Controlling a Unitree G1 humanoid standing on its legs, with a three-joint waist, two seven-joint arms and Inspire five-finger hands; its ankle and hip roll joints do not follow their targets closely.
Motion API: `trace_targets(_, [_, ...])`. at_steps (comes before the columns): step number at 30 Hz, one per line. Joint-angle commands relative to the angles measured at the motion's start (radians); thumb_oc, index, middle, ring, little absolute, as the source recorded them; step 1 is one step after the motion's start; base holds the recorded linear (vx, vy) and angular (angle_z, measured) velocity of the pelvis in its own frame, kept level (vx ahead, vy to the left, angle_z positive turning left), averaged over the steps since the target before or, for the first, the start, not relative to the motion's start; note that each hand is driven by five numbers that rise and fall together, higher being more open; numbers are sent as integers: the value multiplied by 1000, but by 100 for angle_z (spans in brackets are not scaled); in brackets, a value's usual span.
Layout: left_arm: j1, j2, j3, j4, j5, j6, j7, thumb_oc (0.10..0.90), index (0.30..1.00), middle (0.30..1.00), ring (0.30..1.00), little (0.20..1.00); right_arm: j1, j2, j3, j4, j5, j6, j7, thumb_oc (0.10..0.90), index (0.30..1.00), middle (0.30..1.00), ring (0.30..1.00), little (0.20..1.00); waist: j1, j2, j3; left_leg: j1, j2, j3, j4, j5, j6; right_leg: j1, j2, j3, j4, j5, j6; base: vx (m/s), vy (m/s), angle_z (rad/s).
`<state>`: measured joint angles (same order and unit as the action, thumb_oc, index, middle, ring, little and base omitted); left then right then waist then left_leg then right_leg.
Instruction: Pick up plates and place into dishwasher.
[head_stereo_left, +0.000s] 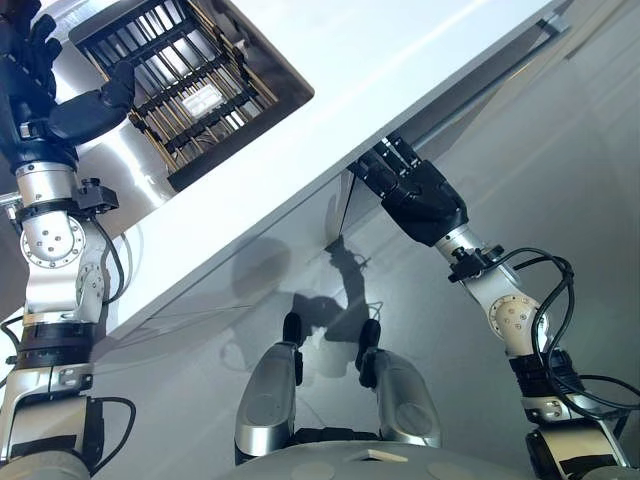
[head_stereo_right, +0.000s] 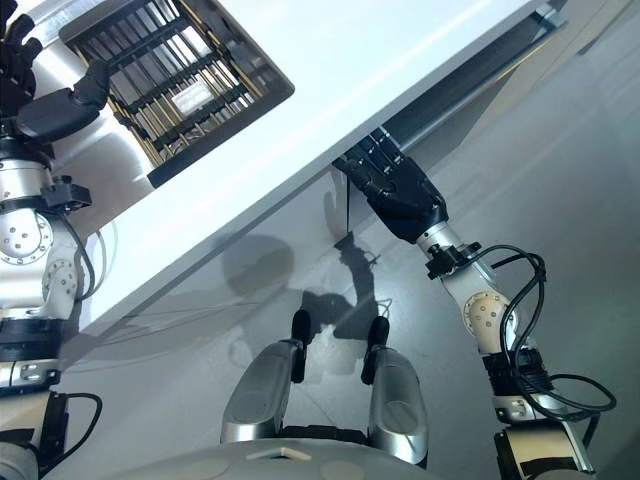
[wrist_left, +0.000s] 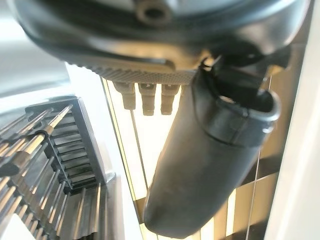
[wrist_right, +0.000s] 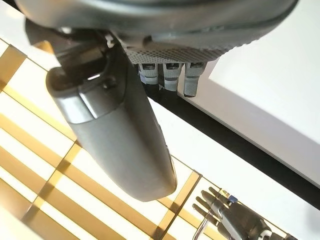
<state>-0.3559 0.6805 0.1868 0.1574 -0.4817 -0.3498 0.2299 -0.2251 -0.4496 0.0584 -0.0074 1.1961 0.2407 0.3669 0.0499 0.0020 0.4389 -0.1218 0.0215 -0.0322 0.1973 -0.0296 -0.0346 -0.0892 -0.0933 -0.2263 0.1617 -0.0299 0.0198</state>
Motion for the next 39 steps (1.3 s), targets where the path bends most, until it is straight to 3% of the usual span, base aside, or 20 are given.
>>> trace_targets(1, [107, -46, -24, -13, -15, -77, -11, 800, 900, 900, 900, 900, -123, 116, -17, -200, 56, -72, 157, 800, 900, 900, 900, 900, 17, -35, -151, 88, -89, 55, -148, -32, 84, 35, 43, 24, -20, -53, 44, -15, 23, 6])
trace_targets(15, [164, -139, -23, 11, -43, -93, -63, 800, 900, 900, 900, 900, -25, 90, -141, -146, -33, -173, 105, 800, 900, 900, 900, 900, -23, -22, -297, 188, -74, 77, -260, -9, 56, 138, 59, 21, -120, -51, 43, -10, 1, 2])
trace_targets(18, [177, -155, -20, 12, -37, -108, -63, 800, 900, 900, 900, 900, 13, 97, -179, -105, -62, -207, 12, 800, 900, 900, 900, 900, -40, -19, -314, 202, -74, 90, -258, -19, 56, 148, 62, 35, -132, -50, 43, -7, 0, -2])
trace_targets(20, [191, -165, -11, 12, -26, -120, -63, 800, 900, 900, 900, 900, 60, 86, -216, -42, -138, -267, -71, 800, 900, 900, 900, 900, -57, -13, -326, 213, -75, 106, -254, -29, 58, 155, 65, 47, -144, -46, 44, -26, 4, -10])
trace_targets(28, [212, -179, 9, -7, -8, -114, -17, 800, 900, 900, 900, 900, 157, 39, -261, 153, -386, -389, -255, 800, 900, 900, 900, 900, -102, 5, -338, 242, -76, 135, -247, -48, 62, 174, 79, 82, -160, -44, 43, -7, 2, -9])
trace_targets(30, [207, -178, 9, -2, -5, -112, -12, 800, 900, 900, 900, 900, 166, 34, -269, 189, -464, -409, -312, 800, 900, 900, 900, 900, -109, 9, -338, 246, -77, 136, -245, -51, 63, 175, 81, 87, -155, -47, 42, 6, 2, -6])
trace_targets(33, [206, -168, 12, -2, -5, -103, -3, 800, 900, 900, 900, 900, 183, 28, -285, 213, -457, -411, -360, 800, 900, 900, 900, 900, -119, 14, -336, 253, -78, 137, -248, -51, 65, 177, 83, 95, -154, -47, 43, 13, 3, -22])
trace_targets(39, [207, -153, 20, 0, -12, -97, 9, 800, 900, 900, 900, 900, 216, 19, -315, 274, -566, -457, -467, 800, 900, 900, 900, 900, -133, 21, -339, 263, -80, 140, -261, -49, 66, 179, 86, 105, -157, -45, 46, 20, 11, -14])
